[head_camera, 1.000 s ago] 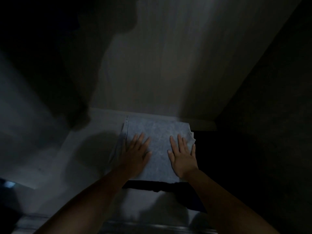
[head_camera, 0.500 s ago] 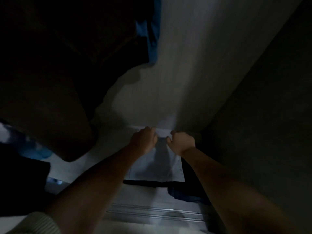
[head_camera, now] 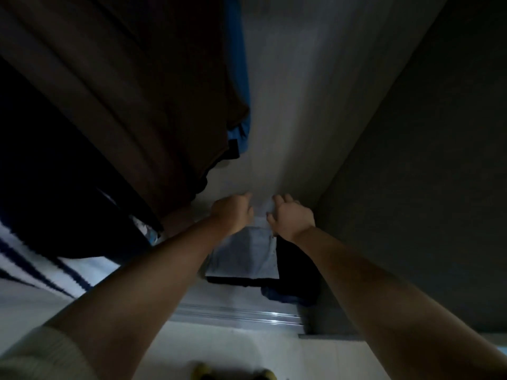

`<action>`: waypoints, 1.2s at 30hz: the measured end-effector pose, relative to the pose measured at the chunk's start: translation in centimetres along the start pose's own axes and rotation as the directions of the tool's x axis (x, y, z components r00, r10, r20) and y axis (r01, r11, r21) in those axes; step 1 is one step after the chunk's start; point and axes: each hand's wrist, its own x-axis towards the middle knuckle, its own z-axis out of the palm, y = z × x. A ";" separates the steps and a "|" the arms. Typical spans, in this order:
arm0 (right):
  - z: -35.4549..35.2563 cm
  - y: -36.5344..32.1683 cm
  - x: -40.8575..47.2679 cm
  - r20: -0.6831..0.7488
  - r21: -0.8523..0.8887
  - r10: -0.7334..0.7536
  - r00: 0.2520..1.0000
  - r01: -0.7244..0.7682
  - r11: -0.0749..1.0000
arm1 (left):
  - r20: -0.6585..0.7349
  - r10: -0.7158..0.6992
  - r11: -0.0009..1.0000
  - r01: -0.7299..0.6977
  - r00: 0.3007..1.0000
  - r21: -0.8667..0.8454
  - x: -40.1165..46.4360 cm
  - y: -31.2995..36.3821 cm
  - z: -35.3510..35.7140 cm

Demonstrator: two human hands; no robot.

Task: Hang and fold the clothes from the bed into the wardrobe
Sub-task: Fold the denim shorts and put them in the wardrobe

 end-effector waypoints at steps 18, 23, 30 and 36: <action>-10.1 0.2 -9.2 -0.193 0.039 0.248 0.949 -0.245 0.969 | 0.019 0.307 0.942 -0.307 0.952 0.135 -1.9 8.6 -10.4; -9.8 2.9 -17.1 -0.202 0.099 0.443 0.873 -0.432 0.897 | 0.111 0.516 0.840 -0.527 0.849 0.128 -4.4 15.2 -7.6; -8.0 8.2 -33.5 -0.212 0.148 0.701 0.681 -0.686 0.712 | 0.290 0.780 0.530 -0.832 0.554 0.162 -13.4 27.7 -1.5; -6.6 13.7 -50.4 -0.204 0.139 0.854 0.479 -0.849 0.509 | 0.433 0.853 0.279 -0.956 0.291 0.093 -23.7 40.4 4.5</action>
